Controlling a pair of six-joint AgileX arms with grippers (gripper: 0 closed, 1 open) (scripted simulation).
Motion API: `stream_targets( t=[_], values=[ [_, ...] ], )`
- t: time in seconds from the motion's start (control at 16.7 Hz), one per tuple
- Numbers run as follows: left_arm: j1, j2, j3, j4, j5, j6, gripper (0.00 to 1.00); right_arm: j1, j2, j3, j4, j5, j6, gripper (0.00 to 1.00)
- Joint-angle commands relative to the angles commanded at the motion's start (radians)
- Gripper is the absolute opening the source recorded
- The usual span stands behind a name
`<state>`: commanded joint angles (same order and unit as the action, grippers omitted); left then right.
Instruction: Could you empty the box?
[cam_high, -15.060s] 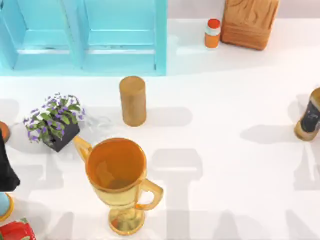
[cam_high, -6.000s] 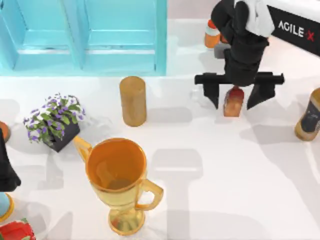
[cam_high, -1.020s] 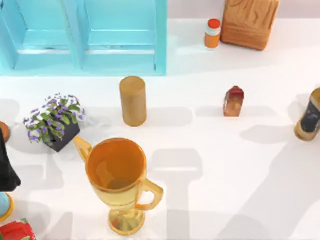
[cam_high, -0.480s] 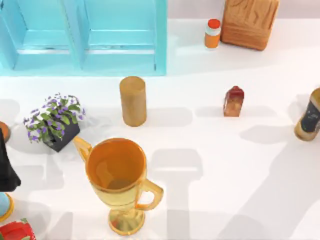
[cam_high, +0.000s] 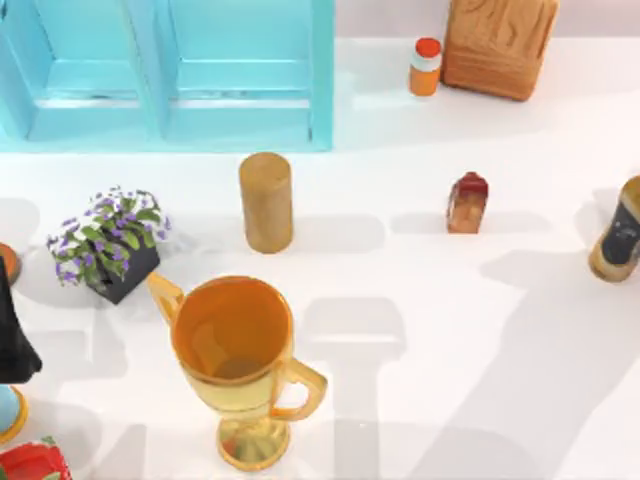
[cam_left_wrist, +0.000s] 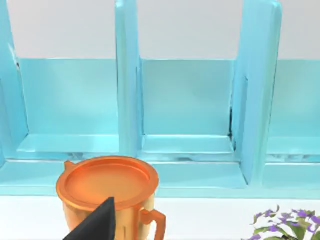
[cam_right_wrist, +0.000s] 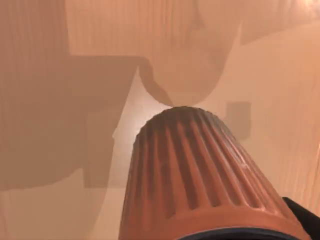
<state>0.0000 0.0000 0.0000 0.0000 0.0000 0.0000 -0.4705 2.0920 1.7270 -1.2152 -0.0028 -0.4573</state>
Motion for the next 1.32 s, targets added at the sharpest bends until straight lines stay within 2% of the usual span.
stream_targets(
  t=[0.42, 0.78, 1.02, 1.32],
  values=[
    [0.0, 0.0, 0.0, 0.0, 0.0, 0.0, 1.0, -0.007, -0.016, 0.312, -0.323, 0.002, -0.002, 0.0],
    [0.0, 0.0, 0.0, 0.0, 0.0, 0.0, 1.0, -0.001, -0.016, 0.328, -0.341, 0.002, 0.002, 0.0],
    [0.0, 0.0, 0.0, 0.0, 0.0, 0.0, 1.0, 0.103, -0.074, 0.222, -0.309, 0.011, 0.107, 0.0],
    [0.0, 0.0, 0.0, 0.0, 0.0, 0.0, 1.0, 0.409, -0.235, -0.112, -0.191, 0.029, 0.413, 0.0]
  ],
)
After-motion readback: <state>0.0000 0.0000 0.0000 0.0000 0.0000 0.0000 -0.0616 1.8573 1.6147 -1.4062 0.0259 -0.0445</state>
